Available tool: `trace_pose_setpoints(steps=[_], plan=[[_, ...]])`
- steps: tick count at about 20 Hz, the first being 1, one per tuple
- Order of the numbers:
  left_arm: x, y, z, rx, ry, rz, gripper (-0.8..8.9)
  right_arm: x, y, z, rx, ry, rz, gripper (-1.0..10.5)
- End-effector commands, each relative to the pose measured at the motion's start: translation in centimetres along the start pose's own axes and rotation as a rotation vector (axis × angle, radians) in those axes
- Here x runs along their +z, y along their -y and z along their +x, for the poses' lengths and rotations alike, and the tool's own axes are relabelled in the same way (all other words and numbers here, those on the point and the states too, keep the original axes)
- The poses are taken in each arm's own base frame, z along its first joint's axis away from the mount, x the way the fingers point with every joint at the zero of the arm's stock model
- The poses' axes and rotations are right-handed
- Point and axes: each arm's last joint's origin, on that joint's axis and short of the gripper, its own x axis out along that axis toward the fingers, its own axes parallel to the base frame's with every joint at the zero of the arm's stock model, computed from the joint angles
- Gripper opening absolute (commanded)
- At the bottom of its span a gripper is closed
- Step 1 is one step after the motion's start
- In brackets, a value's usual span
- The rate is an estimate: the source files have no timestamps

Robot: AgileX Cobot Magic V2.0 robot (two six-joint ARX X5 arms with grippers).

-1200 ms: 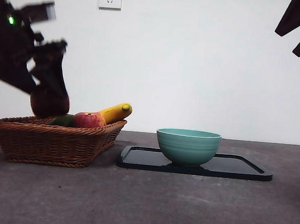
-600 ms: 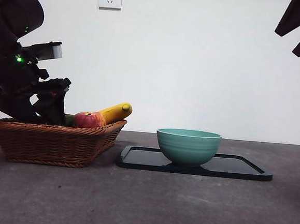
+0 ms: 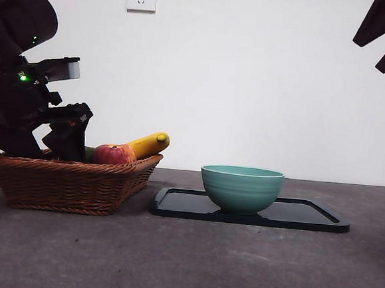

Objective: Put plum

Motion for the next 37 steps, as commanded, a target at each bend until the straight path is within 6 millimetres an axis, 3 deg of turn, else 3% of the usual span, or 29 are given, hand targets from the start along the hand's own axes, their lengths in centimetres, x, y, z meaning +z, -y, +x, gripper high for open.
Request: trace_pose_setpoints(steps=[1, 7, 12, 17, 22, 28, 37], plan=[[1.2, 0.1, -0.8, 0.004, 0.054, 0.015, 4.11, 0.3, -0.2, -0.1, 0.008, 0.011, -0.005, 2.2], [2.4, 0.5, -4.5, 0.017, 0.16, 0.017, 4.09, 0.3, -0.2, -0.1, 0.008, 0.012, -0.006, 2.2], [2.6, 1.9, -9.5, -0.001, 0.241, 0.012, 4.06, 0.3, -0.2, -0.1, 0.008, 0.012, -0.006, 2.2], [1.5, 3.7, -14.5, -0.156, 0.287, 0.025, 4.06, 0.5, -0.2, -0.1, 0.01, 0.028, -0.012, 2.2], [-0.9, 5.0, -18.0, -0.338, 0.239, 0.038, 4.06, 0.6, -0.2, -0.1, 0.012, 0.041, -0.016, 2.2], [-3.3, 5.8, -19.7, -0.504, 0.12, 0.036, 4.05, 0.6, -0.2, -0.1, 0.012, 0.04, -0.016, 2.2], [-3.5, 5.9, -19.7, -0.511, 0.105, 0.04, 4.05, 0.6, -0.2, -0.1, 0.011, 0.038, -0.014, 2.2]])
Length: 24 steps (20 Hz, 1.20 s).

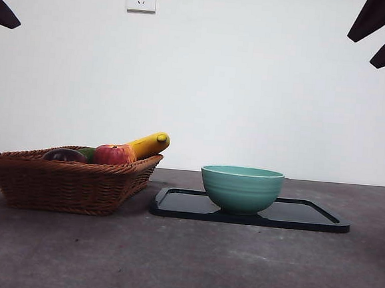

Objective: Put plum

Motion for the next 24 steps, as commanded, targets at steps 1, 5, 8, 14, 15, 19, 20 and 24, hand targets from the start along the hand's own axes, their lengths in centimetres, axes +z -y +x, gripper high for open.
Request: trace_pose_setpoints(steps=[1, 5, 8, 14, 15, 19, 20, 24], plan=[[0.5, 0.2, -0.2, -0.009, 0.017, 0.031, 4.05, 0.3, -0.2, -0.1, 0.008, 0.011, 0.001, 2.2], [0.5, 0.2, -0.2, -0.008, 0.017, 0.031, 4.05, 0.3, -0.2, 0.0, 0.008, 0.012, 0.046, 2.2], [0.5, 0.2, -0.2, -0.009, 0.017, 0.03, 4.05, 0.6, 0.0, 0.0, -0.03, 0.043, 0.12, 2.2], [0.5, 0.2, -0.2, -0.008, 0.02, 0.033, 4.05, 3.2, 1.3, 0.5, -0.119, 0.093, 0.218, 2.4], [0.5, 0.2, -0.2, -0.008, 0.02, 0.032, 4.05, 4.0, 1.8, 0.9, -0.136, 0.084, 0.231, 2.7], [0.5, 0.2, -0.2, -0.009, 0.019, 0.033, 4.05, 7.4, 4.1, 3.0, -0.191, 0.041, 0.243, 2.8], [0.5, 0.2, -0.2, -0.01, 0.019, 0.033, 4.05, 8.3, 4.8, 3.8, -0.202, 0.025, 0.242, 2.8], [0.5, 0.2, -0.2, -0.01, 0.019, 0.034, 4.05, 10.9, 7.2, 7.2, -0.226, -0.035, 0.243, 2.8]])
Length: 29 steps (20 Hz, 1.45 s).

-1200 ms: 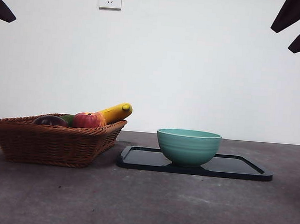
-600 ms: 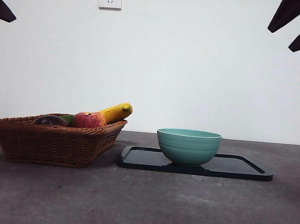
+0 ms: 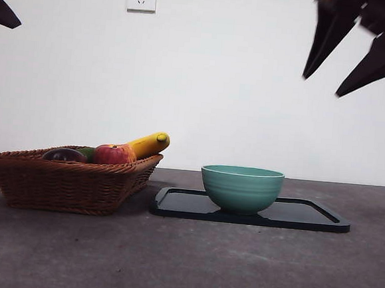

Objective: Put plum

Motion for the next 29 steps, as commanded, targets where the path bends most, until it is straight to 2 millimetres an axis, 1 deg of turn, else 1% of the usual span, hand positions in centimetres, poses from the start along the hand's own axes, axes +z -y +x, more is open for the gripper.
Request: trace_pose_setpoints(steps=[1, 4, 8, 14, 16, 18, 20, 22, 24, 29], plan=[[0.5, 0.2, -0.2, -0.009, 0.019, 0.03, 4.05, 1.6, 0.2, 2.3, -0.007, -0.019, -0.036, 2.8], [0.5, 0.2, -0.2, -0.009, 0.019, 0.03, 4.05, 2.7, 0.8, 5.6, -0.011, -0.036, -0.032, 2.8], [0.5, 0.2, -0.2, -0.009, 0.019, 0.03, 4.05, 2.7, 1.9, 9.3, -0.038, -0.066, -0.03, 2.8], [0.5, 0.2, -0.2, -0.009, 0.021, 0.032, 4.05, 2.0, 2.7, 13.0, -0.044, -0.122, -0.024, 2.8], [0.6, 0.2, -0.2, -0.009, 0.022, 0.032, 4.05, 1.7, 3.0, 13.8, -0.048, -0.135, -0.02, 2.8], [0.6, 0.2, -0.2, -0.009, 0.022, 0.032, 4.05, 1.6, 3.1, 14.3, -0.054, -0.144, -0.018, 2.3], [0.6, 0.2, -0.2, -0.009, 0.022, 0.032, 4.05, 1.5, 3.2, 14.4, -0.055, -0.147, -0.018, 1.9], [0.6, 0.2, -0.2, -0.009, 0.022, 0.032, 4.05, 1.5, 3.2, 14.5, -0.056, -0.151, -0.017, 1.1], [0.6, 0.2, -0.2, -0.009, 0.022, 0.032, 4.05, 1.5, 3.2, 14.5, -0.053, -0.151, -0.017, 0.6], [0.6, 0.2, -0.2, -0.009, 0.022, 0.032, 4.05, 1.6, 3.1, 14.5, -0.049, -0.139, -0.016, 0.1]])
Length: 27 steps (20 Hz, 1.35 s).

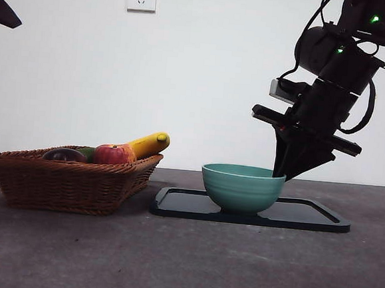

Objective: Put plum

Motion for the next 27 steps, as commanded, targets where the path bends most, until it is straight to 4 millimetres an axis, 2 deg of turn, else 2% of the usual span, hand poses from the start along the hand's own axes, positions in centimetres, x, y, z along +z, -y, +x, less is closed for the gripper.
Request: trace_pose_setpoints(steps=[1, 4, 6, 10, 13, 17, 19, 21, 24, 27], plan=[[0.5, 0.2, -0.2, -0.009, 0.019, 0.03, 4.05, 0.6, -0.2, 0.4, 0.007, 0.019, -0.013, 0.1], [0.5, 0.2, -0.2, -0.009, 0.019, 0.03, 4.05, 1.0, -0.5, -0.4, 0.013, 0.054, -0.019, 0.1], [0.5, 0.2, -0.2, -0.009, 0.018, 0.029, 4.05, 1.6, -1.1, -2.2, 0.023, 0.098, -0.029, 0.1], [0.5, 0.2, -0.2, -0.009, 0.019, 0.03, 4.05, 2.1, -2.4, -7.0, 0.041, 0.163, -0.051, 0.1], [0.5, 0.2, -0.2, -0.009, 0.019, 0.031, 4.05, 1.4, -3.4, -11.4, 0.089, 0.208, -0.076, 0.1], [0.5, 0.2, -0.2, -0.009, 0.019, 0.03, 4.05, -1.0, -4.6, -15.8, 0.082, 0.185, -0.135, 0.1], [0.5, 0.2, -0.2, -0.009, 0.019, 0.03, 4.05, -2.7, -5.1, -16.6, 0.086, 0.16, -0.157, 0.1], [0.5, 0.2, -0.2, -0.009, 0.018, 0.029, 4.05, -4.6, -5.4, -16.4, 0.098, 0.141, -0.178, 0.1], [0.5, 0.2, -0.2, -0.009, 0.018, 0.029, 4.05, -7.5, -5.6, -14.8, 0.099, 0.101, -0.201, 0.1], [0.5, 0.2, -0.2, -0.009, 0.018, 0.029, 4.05, -9.3, -5.6, -12.6, 0.084, 0.054, -0.227, 0.1]])
